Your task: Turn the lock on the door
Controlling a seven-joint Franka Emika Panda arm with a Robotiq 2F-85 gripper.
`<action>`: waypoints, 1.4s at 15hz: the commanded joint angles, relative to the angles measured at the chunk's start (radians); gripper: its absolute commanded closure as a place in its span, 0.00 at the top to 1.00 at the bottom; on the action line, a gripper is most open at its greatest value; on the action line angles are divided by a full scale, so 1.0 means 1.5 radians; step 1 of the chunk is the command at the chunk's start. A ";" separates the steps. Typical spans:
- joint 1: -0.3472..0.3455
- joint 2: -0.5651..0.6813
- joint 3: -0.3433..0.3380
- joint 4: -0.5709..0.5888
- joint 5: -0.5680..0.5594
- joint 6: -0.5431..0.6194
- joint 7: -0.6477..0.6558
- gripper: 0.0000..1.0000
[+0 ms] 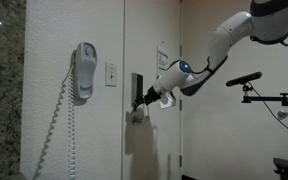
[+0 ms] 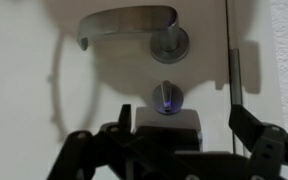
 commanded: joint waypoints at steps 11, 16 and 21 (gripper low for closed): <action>0.013 -0.047 -0.011 0.078 0.050 0.010 -0.050 1.00; 0.024 -0.057 -0.017 0.085 0.103 0.003 -0.113 1.00; 0.029 -0.063 -0.017 0.089 0.145 -0.002 -0.163 0.97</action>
